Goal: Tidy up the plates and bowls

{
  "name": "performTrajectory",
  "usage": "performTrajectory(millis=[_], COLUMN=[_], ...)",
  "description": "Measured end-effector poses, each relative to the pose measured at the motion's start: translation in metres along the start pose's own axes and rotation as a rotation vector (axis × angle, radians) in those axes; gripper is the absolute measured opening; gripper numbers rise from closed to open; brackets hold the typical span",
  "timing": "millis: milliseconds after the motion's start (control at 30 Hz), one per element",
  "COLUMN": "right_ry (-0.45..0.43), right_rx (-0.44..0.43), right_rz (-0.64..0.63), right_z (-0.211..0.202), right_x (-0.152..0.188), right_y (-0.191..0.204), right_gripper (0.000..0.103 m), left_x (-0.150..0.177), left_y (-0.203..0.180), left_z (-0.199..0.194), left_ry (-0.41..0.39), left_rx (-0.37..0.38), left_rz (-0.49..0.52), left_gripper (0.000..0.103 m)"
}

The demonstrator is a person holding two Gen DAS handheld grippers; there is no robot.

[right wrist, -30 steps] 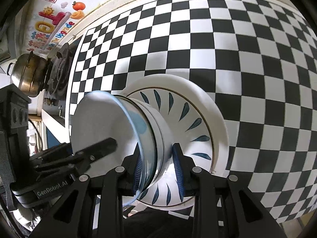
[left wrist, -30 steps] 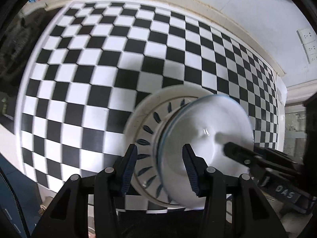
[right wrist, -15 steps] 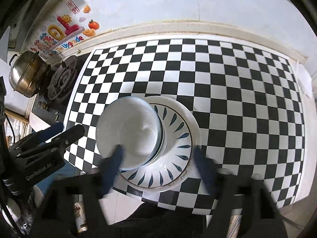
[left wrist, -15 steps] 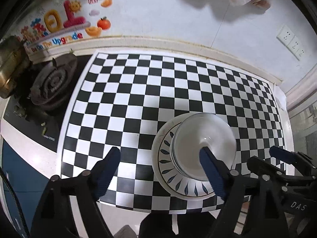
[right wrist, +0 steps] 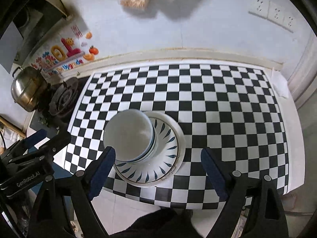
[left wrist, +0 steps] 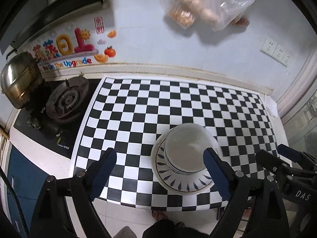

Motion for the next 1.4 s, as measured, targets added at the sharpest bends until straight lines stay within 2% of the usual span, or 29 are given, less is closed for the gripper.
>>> performTrajectory(millis=[167,333,567,800,1033,1400], right_ry=[-0.079,-0.173,-0.228,-0.266,-0.309,-0.323], right_rx=[-0.007,0.008,0.010,0.000,0.001,0.014], right_rz=[-0.003,-0.041,-0.101,-0.129,-0.137,-0.156], right_z=[-0.046,-0.105,-0.169,-0.223,-0.258,-0.277], right_x=[0.004,0.023,0.070,0.117,0.149,0.179], right_y=[-0.004,-0.001,0.006,0.010,0.010,0.012], right_gripper=[0.091,0.091,0.091,0.091,0.091,0.091], left_x=[0.009,0.023,0.060,0.101,0.136,0.157], left_y=[-0.008,-0.016,-0.026,-0.036,-0.039,-0.035], left_z=[-0.039,-0.081,-0.142,-0.185,-0.213,-0.235], left_ry=[-0.065,-0.112,-0.160,-0.168,-0.178,-0.209], left_rx=[-0.007,-0.024,-0.056,-0.076,-0.096,-0.118], left_rz=[-0.012,-0.031,-0.042,-0.022,-0.025,-0.035], left_gripper=[0.089,0.089,0.089,0.089,0.089,0.089])
Point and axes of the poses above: each gripper's, at about its wrist camera, not at the fingertips, and z roughly the way its jaws point, y to its left, x to its underside, the point moved 6 cm from there along z, roughly the way its jaws point, and after that the axes turned 1 degree about y, right-handed, at the moved point
